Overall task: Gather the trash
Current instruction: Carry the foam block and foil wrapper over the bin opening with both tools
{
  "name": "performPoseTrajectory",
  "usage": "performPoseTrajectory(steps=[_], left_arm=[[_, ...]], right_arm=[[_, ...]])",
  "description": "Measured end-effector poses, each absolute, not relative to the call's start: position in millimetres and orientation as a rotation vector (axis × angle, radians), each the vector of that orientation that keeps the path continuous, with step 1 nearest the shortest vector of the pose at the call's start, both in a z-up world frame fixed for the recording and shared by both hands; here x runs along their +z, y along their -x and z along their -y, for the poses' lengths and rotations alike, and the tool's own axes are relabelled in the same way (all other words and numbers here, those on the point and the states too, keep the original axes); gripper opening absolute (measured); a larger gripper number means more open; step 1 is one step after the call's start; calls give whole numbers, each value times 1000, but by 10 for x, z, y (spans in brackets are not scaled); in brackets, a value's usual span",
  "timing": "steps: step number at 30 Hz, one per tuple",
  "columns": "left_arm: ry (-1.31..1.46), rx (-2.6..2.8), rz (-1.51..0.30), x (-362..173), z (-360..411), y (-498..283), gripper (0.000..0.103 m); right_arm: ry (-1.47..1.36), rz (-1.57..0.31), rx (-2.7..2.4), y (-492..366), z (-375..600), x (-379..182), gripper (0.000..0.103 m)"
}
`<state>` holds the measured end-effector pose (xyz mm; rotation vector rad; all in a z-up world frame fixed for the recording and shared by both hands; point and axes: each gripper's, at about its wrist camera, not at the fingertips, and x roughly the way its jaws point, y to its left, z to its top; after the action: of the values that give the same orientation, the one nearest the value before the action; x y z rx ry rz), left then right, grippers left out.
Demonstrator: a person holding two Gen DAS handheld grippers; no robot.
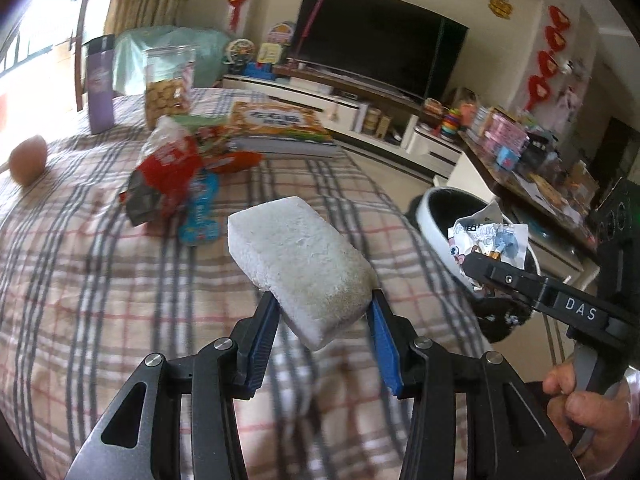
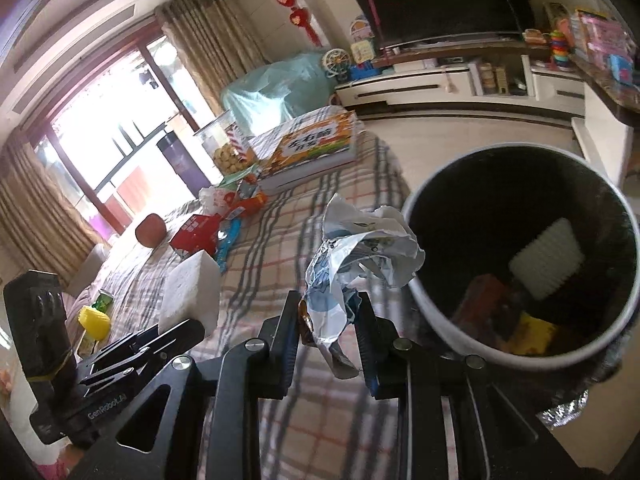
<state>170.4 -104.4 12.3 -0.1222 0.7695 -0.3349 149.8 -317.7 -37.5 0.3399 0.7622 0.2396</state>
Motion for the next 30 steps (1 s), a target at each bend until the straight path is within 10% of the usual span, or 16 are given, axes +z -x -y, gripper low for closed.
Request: performPoseTrajectory(steps=[30], left_arm=[[-23,-538,-746,206,2066,-1944,44]], right_arm=[[-385,-714,71,-1220,4100,-280,27]])
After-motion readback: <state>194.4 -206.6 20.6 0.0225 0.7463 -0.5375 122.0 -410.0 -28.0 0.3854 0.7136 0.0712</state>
